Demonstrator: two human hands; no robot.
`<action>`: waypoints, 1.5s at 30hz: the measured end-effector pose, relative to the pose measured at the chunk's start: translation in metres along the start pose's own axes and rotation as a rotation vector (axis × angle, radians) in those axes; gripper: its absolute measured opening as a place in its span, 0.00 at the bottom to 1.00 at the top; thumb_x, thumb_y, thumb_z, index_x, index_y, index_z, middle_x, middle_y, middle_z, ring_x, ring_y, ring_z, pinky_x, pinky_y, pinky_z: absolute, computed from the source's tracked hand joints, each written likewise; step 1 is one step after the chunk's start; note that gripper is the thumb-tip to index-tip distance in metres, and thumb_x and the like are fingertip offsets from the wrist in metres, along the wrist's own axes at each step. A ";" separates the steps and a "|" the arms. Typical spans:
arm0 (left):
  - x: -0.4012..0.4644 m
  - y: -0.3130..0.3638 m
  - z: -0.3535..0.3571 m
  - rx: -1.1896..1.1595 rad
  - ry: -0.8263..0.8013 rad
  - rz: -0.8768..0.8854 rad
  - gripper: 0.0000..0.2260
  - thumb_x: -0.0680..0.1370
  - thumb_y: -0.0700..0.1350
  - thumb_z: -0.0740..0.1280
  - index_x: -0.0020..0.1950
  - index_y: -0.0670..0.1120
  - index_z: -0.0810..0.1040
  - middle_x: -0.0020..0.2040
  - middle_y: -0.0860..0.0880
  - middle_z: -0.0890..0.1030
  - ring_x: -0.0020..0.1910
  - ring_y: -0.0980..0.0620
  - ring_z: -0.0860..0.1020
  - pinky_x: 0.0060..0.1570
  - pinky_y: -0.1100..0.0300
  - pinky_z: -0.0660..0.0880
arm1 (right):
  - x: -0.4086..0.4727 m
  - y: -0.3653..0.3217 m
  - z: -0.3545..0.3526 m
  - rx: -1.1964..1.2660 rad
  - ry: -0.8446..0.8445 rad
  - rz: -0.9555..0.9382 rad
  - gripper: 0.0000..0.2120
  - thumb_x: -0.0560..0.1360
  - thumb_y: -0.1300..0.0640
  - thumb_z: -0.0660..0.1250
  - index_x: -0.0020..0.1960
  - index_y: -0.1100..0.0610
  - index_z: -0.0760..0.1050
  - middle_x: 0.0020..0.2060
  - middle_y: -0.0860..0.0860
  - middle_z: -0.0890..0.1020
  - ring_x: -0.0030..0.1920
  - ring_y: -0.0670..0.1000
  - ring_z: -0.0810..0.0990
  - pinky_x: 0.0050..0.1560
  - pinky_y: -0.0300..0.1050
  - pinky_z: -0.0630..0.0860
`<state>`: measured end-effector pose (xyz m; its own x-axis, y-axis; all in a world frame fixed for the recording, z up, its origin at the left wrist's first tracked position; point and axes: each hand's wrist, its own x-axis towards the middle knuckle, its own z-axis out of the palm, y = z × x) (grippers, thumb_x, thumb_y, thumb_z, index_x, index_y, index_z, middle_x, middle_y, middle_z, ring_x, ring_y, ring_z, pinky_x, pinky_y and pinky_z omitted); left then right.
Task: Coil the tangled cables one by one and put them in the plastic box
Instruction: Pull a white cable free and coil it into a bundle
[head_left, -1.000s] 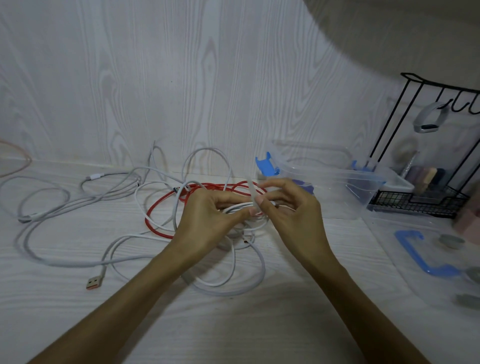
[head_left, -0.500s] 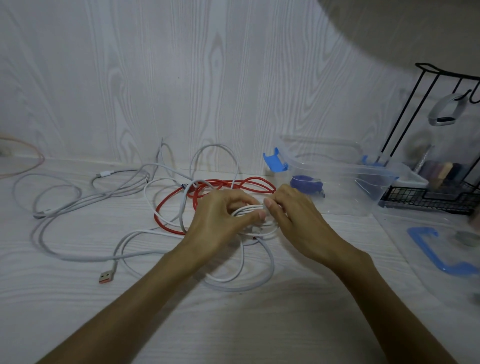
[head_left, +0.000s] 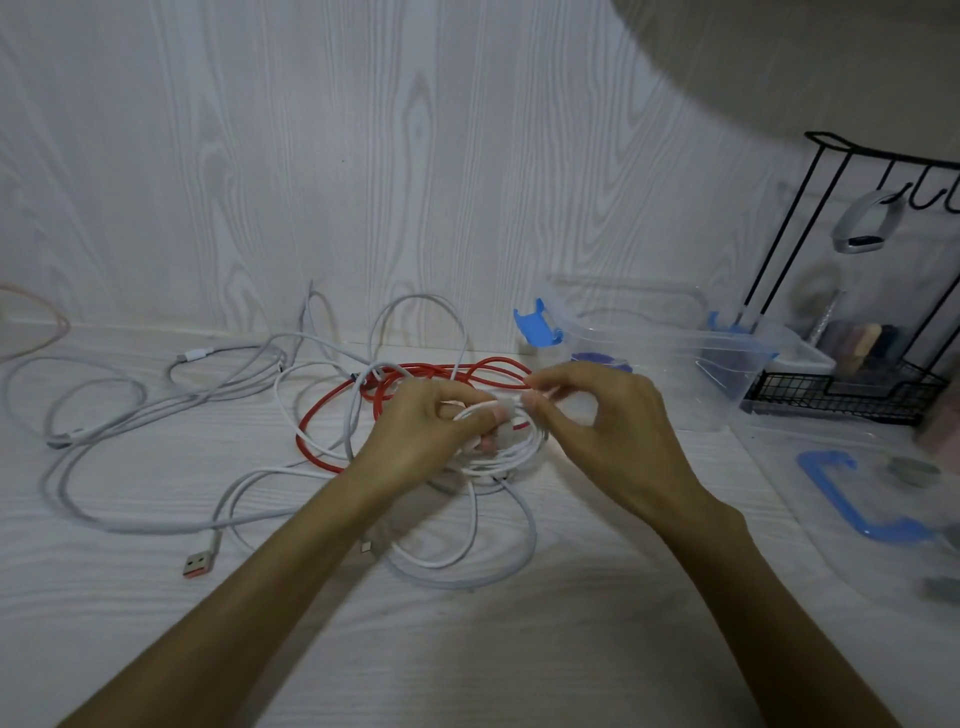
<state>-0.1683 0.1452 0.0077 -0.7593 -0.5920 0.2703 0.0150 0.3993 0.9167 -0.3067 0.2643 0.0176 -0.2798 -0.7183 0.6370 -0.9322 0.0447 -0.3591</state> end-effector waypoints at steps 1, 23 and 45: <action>0.000 0.001 -0.003 -0.077 -0.022 -0.050 0.06 0.76 0.45 0.69 0.45 0.47 0.85 0.33 0.53 0.83 0.33 0.60 0.80 0.35 0.69 0.74 | -0.001 -0.001 -0.001 0.041 -0.014 -0.053 0.10 0.73 0.55 0.71 0.55 0.50 0.80 0.51 0.45 0.82 0.53 0.43 0.78 0.58 0.40 0.74; -0.002 0.002 0.000 -0.280 -0.084 0.114 0.06 0.77 0.38 0.65 0.49 0.44 0.82 0.43 0.44 0.85 0.41 0.53 0.83 0.43 0.67 0.77 | -0.004 -0.012 0.012 0.614 0.092 0.218 0.08 0.69 0.63 0.73 0.39 0.49 0.81 0.41 0.42 0.84 0.46 0.42 0.82 0.45 0.31 0.77; -0.006 -0.013 0.013 0.118 0.014 0.313 0.05 0.81 0.47 0.60 0.55 0.48 0.69 0.46 0.53 0.82 0.45 0.58 0.80 0.44 0.63 0.76 | -0.005 -0.004 0.019 -0.206 -0.086 -0.001 0.14 0.81 0.50 0.53 0.51 0.56 0.73 0.44 0.51 0.76 0.44 0.52 0.76 0.48 0.51 0.73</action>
<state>-0.1725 0.1522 -0.0098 -0.7208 -0.4369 0.5381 0.1704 0.6408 0.7485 -0.2975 0.2543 0.0032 -0.2665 -0.7745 0.5737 -0.9621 0.1784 -0.2062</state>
